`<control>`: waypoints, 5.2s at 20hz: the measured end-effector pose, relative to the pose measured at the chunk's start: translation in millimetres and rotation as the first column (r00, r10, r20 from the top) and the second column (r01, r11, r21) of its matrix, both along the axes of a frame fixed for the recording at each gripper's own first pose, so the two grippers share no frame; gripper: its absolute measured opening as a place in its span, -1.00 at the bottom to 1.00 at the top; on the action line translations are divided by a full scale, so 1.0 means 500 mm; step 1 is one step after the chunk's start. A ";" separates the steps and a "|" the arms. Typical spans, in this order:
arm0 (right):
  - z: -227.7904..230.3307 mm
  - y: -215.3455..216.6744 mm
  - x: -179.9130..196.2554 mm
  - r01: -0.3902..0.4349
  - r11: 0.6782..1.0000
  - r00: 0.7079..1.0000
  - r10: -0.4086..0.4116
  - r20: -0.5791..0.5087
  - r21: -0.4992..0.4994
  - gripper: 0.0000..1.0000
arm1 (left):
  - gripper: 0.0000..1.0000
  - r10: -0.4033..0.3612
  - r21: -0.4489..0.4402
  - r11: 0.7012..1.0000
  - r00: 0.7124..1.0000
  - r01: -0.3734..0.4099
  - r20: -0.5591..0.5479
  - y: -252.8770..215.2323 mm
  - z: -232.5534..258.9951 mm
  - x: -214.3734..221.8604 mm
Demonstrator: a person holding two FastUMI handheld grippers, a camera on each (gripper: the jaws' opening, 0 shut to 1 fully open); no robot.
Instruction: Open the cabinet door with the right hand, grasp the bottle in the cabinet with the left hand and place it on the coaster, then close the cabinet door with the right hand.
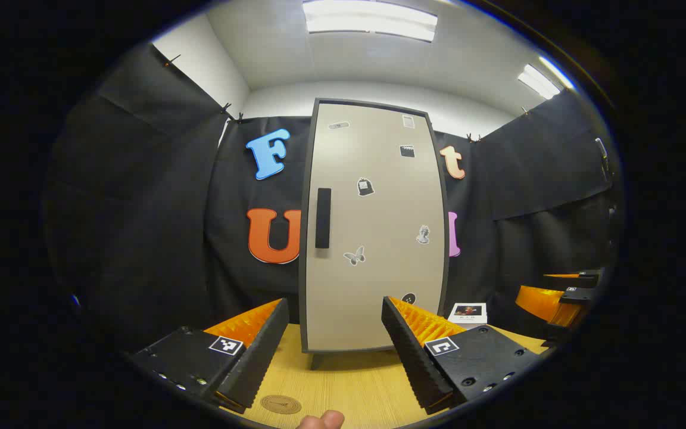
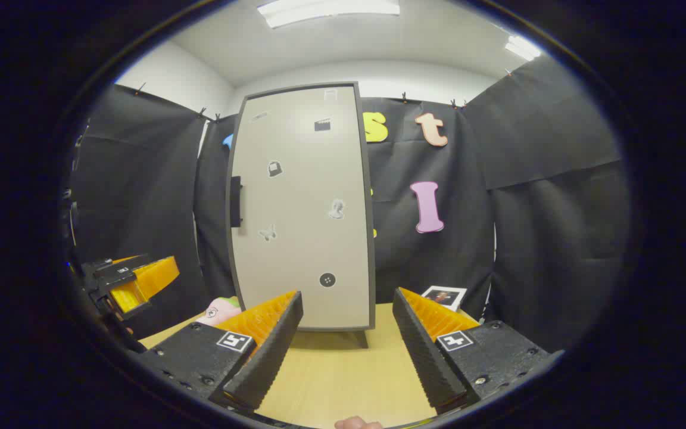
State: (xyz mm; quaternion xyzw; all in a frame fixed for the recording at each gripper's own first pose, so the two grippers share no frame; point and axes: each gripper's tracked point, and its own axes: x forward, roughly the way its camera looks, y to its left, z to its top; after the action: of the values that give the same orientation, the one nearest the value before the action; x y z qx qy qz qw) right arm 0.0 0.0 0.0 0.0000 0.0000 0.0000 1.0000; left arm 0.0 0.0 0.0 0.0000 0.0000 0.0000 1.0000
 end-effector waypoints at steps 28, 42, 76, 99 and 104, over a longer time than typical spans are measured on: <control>0.015 0.015 0.015 -0.006 1.000 1.000 0.006 0.019 0.009 0.93 | 0.89 0.013 -0.009 1.000 1.000 -0.013 0.001 0.023 -0.008 0.012; 0.049 0.083 0.080 -0.119 0.992 0.992 0.120 0.027 -0.037 0.95 | 0.89 0.040 0.011 0.999 0.999 -0.040 -0.009 0.042 -0.020 0.020; 0.220 0.563 0.595 -0.444 0.893 0.896 0.443 -0.030 -0.067 0.94 | 0.89 0.122 0.011 0.992 0.990 -0.122 -0.072 0.130 -0.053 -0.013; 0.212 0.545 0.549 -0.433 0.900 0.901 0.433 -0.028 -0.040 -0.65 | 0.89 0.181 0.013 0.983 0.982 -0.181 -0.048 0.214 -0.050 -0.066; 0.213 0.505 0.499 -0.476 0.879 0.879 0.475 -0.028 -0.032 -0.67 | 0.89 0.165 0.025 0.986 0.985 -0.164 -0.047 0.204 -0.044 -0.065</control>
State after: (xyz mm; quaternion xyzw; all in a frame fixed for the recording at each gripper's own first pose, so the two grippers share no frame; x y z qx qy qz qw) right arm 249.3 252.3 106.5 -0.0188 0.0098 0.2455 0.9692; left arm -32.5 101.8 -22.1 0.0103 0.0247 0.0826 0.9962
